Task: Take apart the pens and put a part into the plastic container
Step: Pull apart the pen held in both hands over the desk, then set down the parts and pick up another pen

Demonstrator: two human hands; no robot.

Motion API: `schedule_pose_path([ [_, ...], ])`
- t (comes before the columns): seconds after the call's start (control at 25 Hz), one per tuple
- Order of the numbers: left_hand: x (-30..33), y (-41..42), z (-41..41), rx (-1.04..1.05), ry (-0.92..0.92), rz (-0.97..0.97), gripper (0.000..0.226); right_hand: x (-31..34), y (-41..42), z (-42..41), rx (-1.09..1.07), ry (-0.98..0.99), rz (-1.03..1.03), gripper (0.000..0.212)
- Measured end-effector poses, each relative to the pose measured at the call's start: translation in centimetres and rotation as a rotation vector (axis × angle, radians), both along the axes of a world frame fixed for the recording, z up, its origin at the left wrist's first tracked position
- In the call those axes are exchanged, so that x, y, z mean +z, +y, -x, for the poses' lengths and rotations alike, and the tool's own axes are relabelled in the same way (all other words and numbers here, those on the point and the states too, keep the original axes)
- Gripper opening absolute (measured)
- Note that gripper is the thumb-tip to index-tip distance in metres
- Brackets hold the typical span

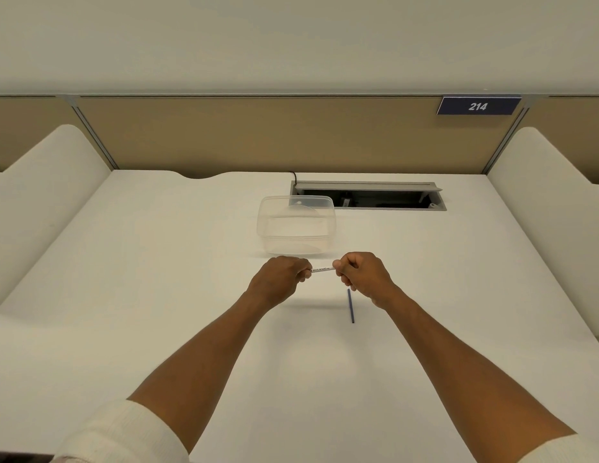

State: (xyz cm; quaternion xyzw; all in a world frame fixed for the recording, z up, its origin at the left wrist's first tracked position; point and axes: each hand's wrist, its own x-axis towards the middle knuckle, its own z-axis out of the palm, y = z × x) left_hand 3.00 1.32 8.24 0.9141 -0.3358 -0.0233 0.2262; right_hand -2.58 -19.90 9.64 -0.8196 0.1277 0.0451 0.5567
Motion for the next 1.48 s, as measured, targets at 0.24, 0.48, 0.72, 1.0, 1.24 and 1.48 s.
schedule_pose_path([
  [0.24,0.9,-0.3,-0.1,-0.02,0.064,0.01,0.024,-0.2,-0.1,0.2,0.025,-0.11,0.111,0.024],
  [0.48,1.4,-0.3,-0.3,-0.006,0.272,0.052,0.021,-0.1,-0.3,0.2,0.048,-0.191,0.176,0.019],
  [0.72,1.1,2.9,-1.4,0.058,0.422,0.081,0.025,0.6,-3.3,0.4,0.002,-0.241,0.212,0.019],
  [1.0,-0.4,6.0,-1.1,0.225,0.428,0.028,0.025,-1.5,-3.6,1.8,-0.083,-0.1,0.153,0.004],
  [1.24,-1.8,6.6,-1.0,0.329,0.421,0.018,0.021,-3.4,-1.2,1.4,-0.114,0.05,0.222,0.009],
  [1.48,-3.0,5.3,-0.2,0.348,0.325,-0.058,0.016,-5.0,1.4,0.4,-0.106,0.171,0.358,0.008],
])
